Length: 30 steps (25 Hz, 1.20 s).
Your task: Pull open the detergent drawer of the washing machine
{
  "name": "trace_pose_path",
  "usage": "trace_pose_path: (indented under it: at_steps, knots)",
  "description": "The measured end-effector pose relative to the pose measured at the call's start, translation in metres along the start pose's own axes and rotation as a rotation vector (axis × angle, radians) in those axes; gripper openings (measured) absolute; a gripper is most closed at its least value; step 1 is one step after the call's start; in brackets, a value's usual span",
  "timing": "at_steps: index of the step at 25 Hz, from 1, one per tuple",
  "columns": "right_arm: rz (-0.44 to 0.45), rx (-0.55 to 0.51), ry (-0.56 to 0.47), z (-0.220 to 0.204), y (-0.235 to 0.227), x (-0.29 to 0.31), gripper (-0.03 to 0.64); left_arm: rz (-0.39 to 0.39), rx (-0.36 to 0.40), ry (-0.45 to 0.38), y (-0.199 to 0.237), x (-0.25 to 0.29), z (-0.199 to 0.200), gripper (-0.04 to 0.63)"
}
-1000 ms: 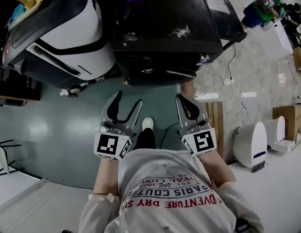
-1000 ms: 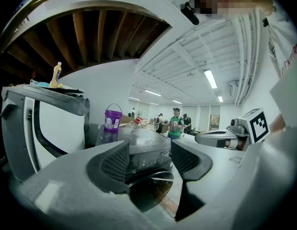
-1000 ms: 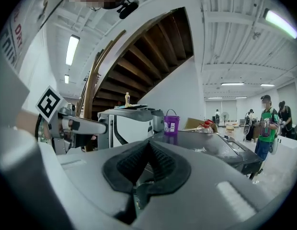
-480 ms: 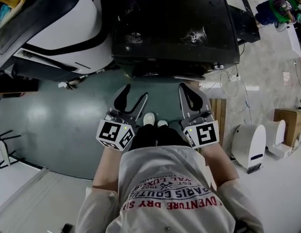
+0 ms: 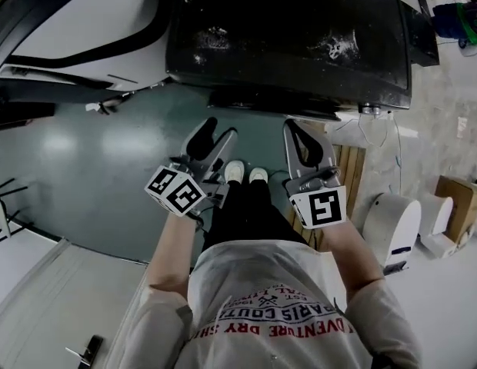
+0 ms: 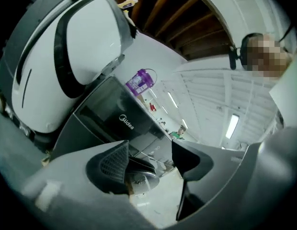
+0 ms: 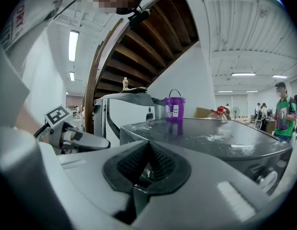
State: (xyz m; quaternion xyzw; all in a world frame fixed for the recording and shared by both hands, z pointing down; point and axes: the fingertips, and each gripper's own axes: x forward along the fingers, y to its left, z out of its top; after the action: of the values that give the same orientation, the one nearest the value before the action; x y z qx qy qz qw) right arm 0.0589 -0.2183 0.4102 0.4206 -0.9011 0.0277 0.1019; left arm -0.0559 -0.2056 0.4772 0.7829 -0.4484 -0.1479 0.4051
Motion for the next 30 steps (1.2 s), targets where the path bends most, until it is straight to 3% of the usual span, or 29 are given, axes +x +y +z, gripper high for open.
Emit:
trace_pose_path:
  at_steps: [4, 14, 22, 30]
  knots:
    - [-0.001, 0.032, -0.009, -0.018, -0.002, 0.021, 0.002, -0.027, -0.159, -0.064, 0.032, 0.022, -0.004, 0.282]
    - [0.014, 0.022, 0.008, -0.059, 0.003, 0.047, 0.002, -0.164, -0.429, -0.212, 0.077, 0.057, 0.009, 0.299]
    - [-0.013, 0.042, 0.031, -0.067, 0.000, 0.059, 0.002, -0.251, -0.383, -0.220, 0.076, 0.070, 0.022, 0.299]
    - [-0.029, 0.046, 0.038, -0.071, 0.000, 0.067, 0.002, -0.353, -0.384, -0.234, 0.069, 0.077, 0.030, 0.321]
